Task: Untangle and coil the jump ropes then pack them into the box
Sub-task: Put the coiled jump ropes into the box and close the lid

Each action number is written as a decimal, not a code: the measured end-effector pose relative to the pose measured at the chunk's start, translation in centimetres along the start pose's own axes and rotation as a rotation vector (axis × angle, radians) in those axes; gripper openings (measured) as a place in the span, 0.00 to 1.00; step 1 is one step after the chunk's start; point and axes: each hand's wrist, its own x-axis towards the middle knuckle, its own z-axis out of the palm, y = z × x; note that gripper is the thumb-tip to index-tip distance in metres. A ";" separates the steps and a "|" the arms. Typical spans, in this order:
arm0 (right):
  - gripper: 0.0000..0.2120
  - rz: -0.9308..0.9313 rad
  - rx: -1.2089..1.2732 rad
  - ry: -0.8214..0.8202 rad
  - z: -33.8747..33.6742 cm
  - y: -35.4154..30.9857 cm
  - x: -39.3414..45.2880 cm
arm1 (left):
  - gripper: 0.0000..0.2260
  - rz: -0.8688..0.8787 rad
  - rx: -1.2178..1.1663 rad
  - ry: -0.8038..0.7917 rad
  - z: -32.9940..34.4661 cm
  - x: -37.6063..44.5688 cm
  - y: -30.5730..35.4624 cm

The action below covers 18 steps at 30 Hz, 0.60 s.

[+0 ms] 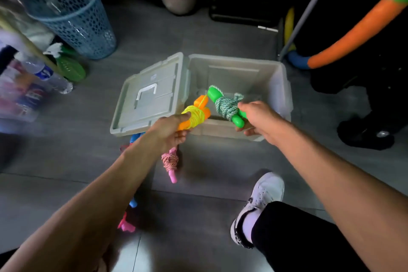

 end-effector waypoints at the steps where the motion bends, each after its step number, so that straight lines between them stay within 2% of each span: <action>1: 0.09 0.028 0.046 0.016 -0.2 0.1 0.9 | 0.09 0.007 -0.011 0.011 1.1 0.9 1.0; 6: 0.07 0.119 0.090 0.146 -1.1 0.7 5.3 | 0.06 -0.006 0.006 0.117 5.4 5.2 4.0; 9: 0.12 0.176 -0.063 0.200 -1.4 1.0 6.9 | 0.10 -0.004 -0.027 0.174 6.6 7.0 4.4; 12: 0.14 0.198 -0.148 0.155 -1.2 1.1 8.0 | 0.10 0.058 -0.079 0.250 6.9 8.5 4.2; 14: 0.13 0.197 -0.160 0.126 -0.8 1.1 8.7 | 0.07 0.134 -0.014 0.327 6.6 9.3 3.7; 16: 0.11 0.182 -0.157 0.129 -0.1 1.2 9.1 | 0.05 0.171 0.085 0.307 6.4 8.9 3.1; 18: 0.07 0.166 -0.106 0.135 0.7 1.4 9.4 | 0.07 0.204 0.094 0.214 6.3 7.5 2.5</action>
